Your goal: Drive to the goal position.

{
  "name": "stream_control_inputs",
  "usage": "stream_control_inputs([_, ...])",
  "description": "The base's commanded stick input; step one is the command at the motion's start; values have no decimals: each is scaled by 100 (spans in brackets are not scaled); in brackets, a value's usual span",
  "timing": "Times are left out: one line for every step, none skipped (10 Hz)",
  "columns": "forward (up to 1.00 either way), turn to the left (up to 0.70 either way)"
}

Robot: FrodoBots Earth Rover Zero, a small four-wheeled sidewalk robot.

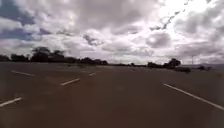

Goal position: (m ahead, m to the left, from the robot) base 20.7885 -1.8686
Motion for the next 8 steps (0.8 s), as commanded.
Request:
stream_control_inputs([85,0])
stream_control_inputs([85,0])
stream_control_inputs([85,0])
stream_control_inputs([85,0])
stream_control_inputs([85,0])
stream_control_inputs([85,0])
stream_control_inputs([85,0])
stream_control_inputs([85,0])
